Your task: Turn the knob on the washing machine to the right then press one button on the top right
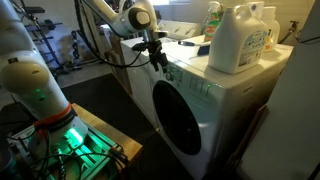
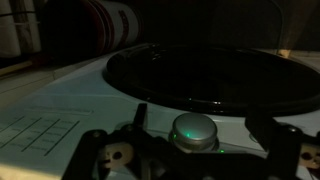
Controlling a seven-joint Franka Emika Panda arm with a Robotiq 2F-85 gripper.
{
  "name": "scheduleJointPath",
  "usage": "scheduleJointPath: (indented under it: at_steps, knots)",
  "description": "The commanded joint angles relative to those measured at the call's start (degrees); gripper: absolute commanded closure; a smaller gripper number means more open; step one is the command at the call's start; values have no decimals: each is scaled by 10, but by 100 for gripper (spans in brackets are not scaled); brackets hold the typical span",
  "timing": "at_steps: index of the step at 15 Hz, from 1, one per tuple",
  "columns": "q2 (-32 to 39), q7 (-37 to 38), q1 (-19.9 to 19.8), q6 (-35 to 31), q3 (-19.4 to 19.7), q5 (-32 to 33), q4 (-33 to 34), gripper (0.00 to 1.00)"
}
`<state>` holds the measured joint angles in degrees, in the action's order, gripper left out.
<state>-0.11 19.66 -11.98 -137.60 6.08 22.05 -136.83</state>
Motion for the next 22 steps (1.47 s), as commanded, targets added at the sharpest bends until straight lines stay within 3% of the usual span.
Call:
scheduleJointPath:
  at_steps: [1, 4, 5, 8, 10, 11, 15, 18, 22]
  knots:
    - [43, -55, 6, -24, 19, -42, 27, 0]
    - [67, -74, 7, -40, 24, -68, 43, 2]
    - [74, -78, 7, -46, 26, -73, 49, 10]
    - [92, -83, 8, -59, 30, -83, 63, 21]
    - [101, -88, 9, -62, 31, -91, 70, 17]
    - [104, -86, 9, -64, 33, -92, 72, 35]
    - [110, -85, 10, -56, 36, -100, 78, 66]
    - [107, -109, 3, -54, 35, -135, 76, 69]
    - [108, -222, -30, -46, 30, -281, 78, 69]
